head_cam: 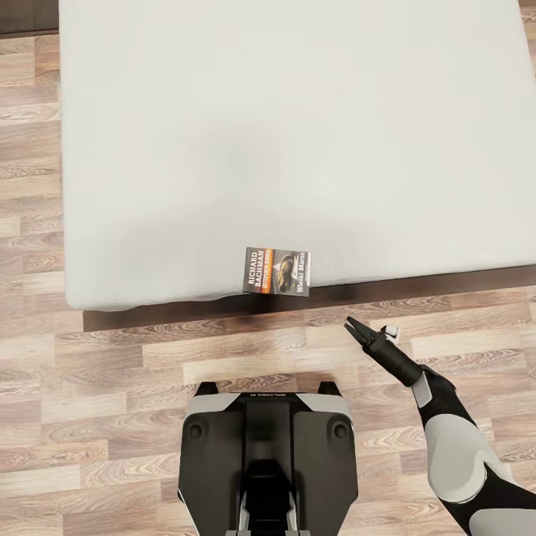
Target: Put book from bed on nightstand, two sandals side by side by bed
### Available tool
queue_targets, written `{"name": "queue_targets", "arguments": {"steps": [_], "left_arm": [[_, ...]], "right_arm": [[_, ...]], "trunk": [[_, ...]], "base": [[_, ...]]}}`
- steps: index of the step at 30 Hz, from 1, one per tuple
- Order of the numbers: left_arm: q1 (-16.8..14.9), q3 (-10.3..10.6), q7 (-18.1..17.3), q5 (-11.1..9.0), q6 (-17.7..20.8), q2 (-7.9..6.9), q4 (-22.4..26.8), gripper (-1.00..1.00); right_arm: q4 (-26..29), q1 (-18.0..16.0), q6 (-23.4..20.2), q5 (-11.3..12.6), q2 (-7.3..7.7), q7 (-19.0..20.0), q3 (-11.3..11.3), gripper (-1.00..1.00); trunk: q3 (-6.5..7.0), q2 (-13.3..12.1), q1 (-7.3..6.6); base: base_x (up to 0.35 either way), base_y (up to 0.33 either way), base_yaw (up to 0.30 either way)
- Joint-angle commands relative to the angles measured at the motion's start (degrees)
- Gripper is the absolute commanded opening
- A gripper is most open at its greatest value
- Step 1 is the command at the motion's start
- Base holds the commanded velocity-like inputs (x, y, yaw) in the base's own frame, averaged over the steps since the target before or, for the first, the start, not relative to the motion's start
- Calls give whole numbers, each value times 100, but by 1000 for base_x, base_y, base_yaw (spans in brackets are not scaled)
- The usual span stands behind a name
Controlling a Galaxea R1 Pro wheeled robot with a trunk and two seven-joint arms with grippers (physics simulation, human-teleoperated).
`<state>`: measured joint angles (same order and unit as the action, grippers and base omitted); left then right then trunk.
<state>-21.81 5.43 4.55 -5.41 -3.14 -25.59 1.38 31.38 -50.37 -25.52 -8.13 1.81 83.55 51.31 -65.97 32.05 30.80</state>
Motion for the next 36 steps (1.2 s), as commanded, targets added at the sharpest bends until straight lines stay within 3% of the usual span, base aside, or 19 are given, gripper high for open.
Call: {"name": "queue_targets", "arguments": {"steps": [1, 17, 28, 36], "left_arm": [[-1, 49, 11, -57, -20, -2, -6, 100], [2, 43, 60, -64, -1, 1, -16, 100], [2, 36, 601, -61, 23, 15, -23, 100], [2, 31, 705, -65, 32, 40, -20, 100]], "right_arm": [[-4, -7, -60, -61, -3, 69, 41, 100], [-34, -8, -66, -67, 54, 567, 14, 100], [-35, -8, -67, -66, 171, 633, 18, 100], [-35, -8, -70, -66, 236, 645, 19, 100]], "trunk": [[-4, 6, 3], [-4, 6, 3], [-4, 6, 3], [-93, 207, 112]], "base": [[0, 1, 0], [0, 0, 0], [0, 0, 0], [0, 0, 0]]}}
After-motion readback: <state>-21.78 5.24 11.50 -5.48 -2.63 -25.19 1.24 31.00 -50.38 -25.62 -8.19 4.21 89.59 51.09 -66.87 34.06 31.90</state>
